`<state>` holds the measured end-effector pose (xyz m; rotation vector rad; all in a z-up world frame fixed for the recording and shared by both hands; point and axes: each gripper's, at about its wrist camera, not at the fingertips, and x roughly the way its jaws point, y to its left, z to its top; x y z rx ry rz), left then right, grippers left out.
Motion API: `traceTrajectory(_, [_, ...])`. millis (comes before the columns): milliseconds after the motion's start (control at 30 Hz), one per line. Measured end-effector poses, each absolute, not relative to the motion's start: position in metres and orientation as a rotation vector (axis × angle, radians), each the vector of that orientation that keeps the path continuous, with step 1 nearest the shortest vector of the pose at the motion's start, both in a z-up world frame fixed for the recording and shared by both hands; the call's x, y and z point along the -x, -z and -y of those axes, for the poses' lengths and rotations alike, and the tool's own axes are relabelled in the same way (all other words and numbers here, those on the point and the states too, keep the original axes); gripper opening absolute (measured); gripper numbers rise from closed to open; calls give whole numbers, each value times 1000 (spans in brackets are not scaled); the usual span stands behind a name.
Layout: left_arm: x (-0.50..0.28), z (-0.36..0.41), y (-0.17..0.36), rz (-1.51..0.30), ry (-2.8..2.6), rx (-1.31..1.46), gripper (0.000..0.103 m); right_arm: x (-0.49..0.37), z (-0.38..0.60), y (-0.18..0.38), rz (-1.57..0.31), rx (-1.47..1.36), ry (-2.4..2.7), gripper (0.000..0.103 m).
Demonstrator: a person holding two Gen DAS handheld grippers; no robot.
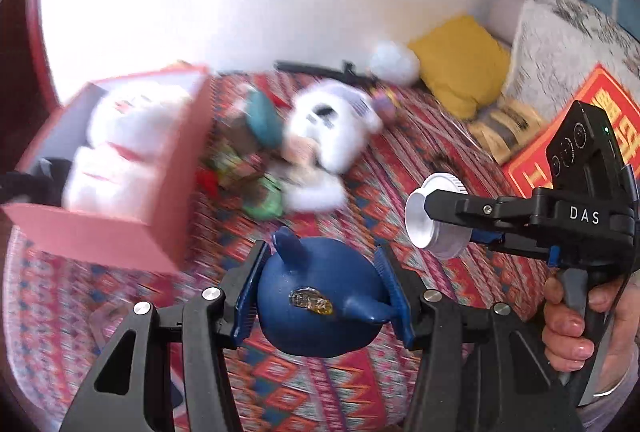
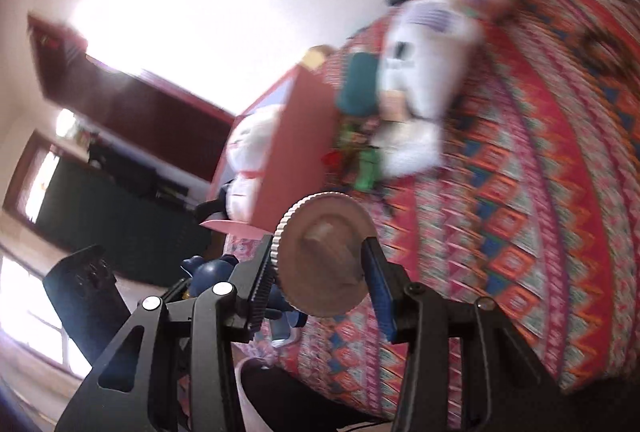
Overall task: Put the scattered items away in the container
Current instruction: 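Carry blue toy and white spool into the pink box and open both tools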
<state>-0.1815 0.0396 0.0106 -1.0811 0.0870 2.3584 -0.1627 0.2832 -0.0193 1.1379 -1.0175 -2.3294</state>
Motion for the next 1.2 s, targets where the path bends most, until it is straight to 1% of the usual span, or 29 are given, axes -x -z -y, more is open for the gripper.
traceTrajectory(267, [248, 59, -77, -114, -2590, 944, 51, 262, -175, -53, 737, -1036, 2286, 42])
traceTrajectory(400, [294, 107, -90, -114, -2682, 930, 51, 321, -124, -65, 687, -1038, 2237, 42])
traceTrajectory(467, [321, 128, -85, -98, -2714, 954, 51, 353, -98, -63, 674, -1051, 2208, 42])
traceTrajectory(567, [359, 156, -64, -63, -2730, 1021, 51, 396, -63, -51, 644, -1095, 2185, 42])
traceTrajectory(767, [404, 184, -3, -49, -2690, 1195, 52, 453, 8, -3, 476, -1214, 2123, 43])
traceTrajectory(800, [405, 188, 2, -32, -2690, 1203, 52, 458, 17, 4, 445, -1235, 2127, 50])
traceTrajectory(833, [403, 190, 5, -23, -2700, 1195, 53, 461, 24, 10, 424, -1250, 2138, 64])
traceTrajectory(900, [395, 192, 1, -40, -2748, 1154, 63, 459, 26, 11, 431, -1222, 2156, 78])
traceTrajectory(933, [390, 191, -4, -51, -2769, 1130, 67, 456, 23, 8, 438, -1197, 2165, 80])
traceTrajectory(967, [384, 189, -11, -55, -2788, 1099, 77, 451, 18, 3, 448, -1167, 2174, 80])
traceTrajectory(1000, [378, 187, -19, -54, -2800, 1069, 82, 448, 14, 0, 459, -1153, 2177, 81])
traceTrajectory(1200, [335, 140, -68, -121, -2778, 913, 82, 395, -56, -32, 576, -1064, 2228, 82])
